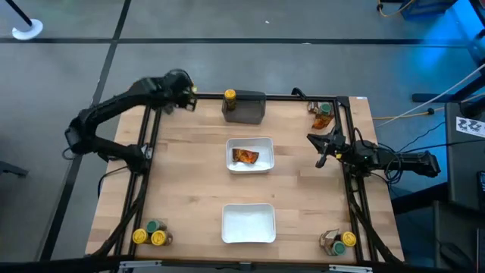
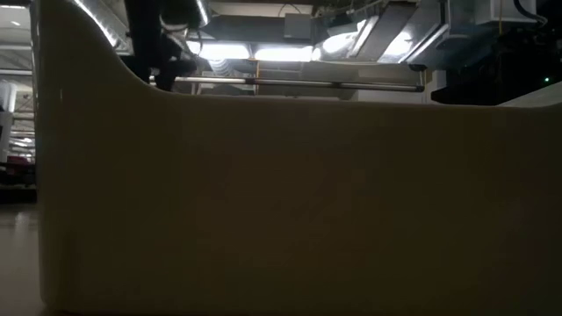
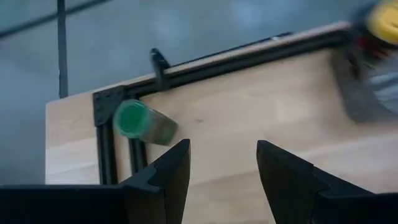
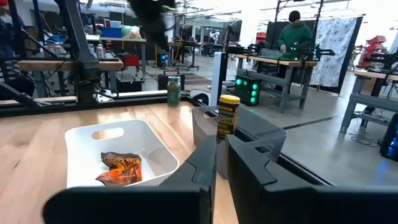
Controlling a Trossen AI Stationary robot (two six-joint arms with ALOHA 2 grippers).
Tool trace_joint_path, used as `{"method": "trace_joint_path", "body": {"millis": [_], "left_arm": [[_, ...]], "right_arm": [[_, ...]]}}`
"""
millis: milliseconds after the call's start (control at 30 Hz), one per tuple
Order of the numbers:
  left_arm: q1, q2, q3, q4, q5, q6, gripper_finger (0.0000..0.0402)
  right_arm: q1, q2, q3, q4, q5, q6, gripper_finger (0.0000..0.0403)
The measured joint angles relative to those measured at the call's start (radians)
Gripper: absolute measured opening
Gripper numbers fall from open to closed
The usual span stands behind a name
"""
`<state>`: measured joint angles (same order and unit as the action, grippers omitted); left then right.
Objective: Sort spices by type
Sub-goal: Put the green seasoning bottle into the bottom white bin
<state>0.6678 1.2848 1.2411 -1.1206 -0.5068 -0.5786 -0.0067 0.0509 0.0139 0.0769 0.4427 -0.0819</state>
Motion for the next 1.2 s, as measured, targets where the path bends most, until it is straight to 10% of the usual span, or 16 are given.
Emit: {"method": "trace_joint_path", "body": {"millis": [633, 1200], "left_arm": [[0.395, 0.176, 0.0, 0.13, 0.26, 0.276, 0.0169], [0.156, 0.024, 0.0, 0.282, 0.132, 0.407, 0.0151]], "right_arm": [[0.0, 0.0, 0.0, 0.009, 0.018, -0.041, 0.0037], [0.0, 0.0, 0.0, 0.028, 0.089, -0.111, 0.0037]]}}
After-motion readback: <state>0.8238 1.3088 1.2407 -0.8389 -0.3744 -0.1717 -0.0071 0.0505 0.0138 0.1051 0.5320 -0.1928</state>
